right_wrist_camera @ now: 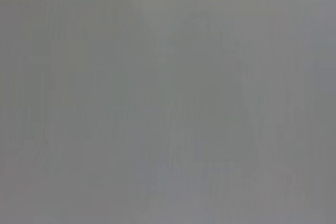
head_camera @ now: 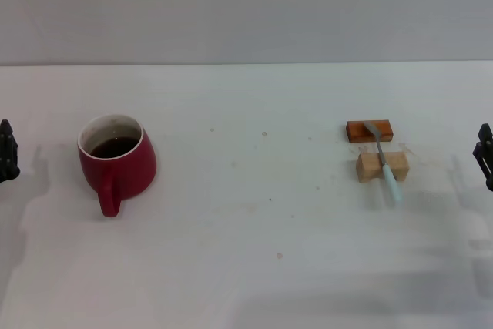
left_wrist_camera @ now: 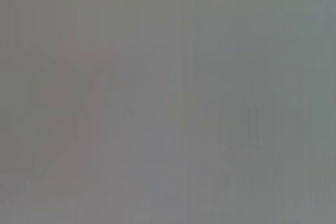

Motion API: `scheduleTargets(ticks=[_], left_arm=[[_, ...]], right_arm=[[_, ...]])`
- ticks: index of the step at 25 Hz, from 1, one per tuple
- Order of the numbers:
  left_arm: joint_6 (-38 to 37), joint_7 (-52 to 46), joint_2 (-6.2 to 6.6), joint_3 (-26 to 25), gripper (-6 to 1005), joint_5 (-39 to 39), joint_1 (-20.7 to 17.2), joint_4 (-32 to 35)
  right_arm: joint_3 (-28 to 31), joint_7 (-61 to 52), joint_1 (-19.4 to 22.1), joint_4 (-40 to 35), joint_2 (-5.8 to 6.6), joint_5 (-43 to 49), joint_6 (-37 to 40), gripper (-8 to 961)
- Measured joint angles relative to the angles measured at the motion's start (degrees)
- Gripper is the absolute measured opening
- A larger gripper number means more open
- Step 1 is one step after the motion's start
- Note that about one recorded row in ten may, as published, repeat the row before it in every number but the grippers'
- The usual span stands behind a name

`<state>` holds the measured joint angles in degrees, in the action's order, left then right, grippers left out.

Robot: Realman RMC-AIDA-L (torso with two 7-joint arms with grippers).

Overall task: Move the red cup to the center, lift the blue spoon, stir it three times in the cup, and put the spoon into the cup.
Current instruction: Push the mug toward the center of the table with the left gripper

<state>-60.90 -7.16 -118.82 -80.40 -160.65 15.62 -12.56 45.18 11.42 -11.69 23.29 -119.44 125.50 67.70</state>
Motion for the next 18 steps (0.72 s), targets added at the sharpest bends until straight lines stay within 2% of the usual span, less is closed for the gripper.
scheduleTargets(ticks=[1,6,12,18], left_arm=[[0.0,0.3,-0.01,0.0,340,0.0,0.0,0.0],[0.0,1.2,-0.08,0.5,111,0.0,0.2,0.1],[2.3,3.5,0.11,0.7,-2,-0.4,1.0,0.3],[4.4,11.3,0.18,4.2,-2,-0.5,3.5,3.2]], right_arm=[[0.0,0.0,0.0,0.0,0.0,0.0,0.0,737],[0.0,0.0,-0.1,0.0,0.0,-0.2,0.0,737],[0.0,0.0,-0.3,0.0,0.0,-0.3,0.1,737],[0.0,0.0,-0.3,0.0,0.0,-0.3,0.1,738]])
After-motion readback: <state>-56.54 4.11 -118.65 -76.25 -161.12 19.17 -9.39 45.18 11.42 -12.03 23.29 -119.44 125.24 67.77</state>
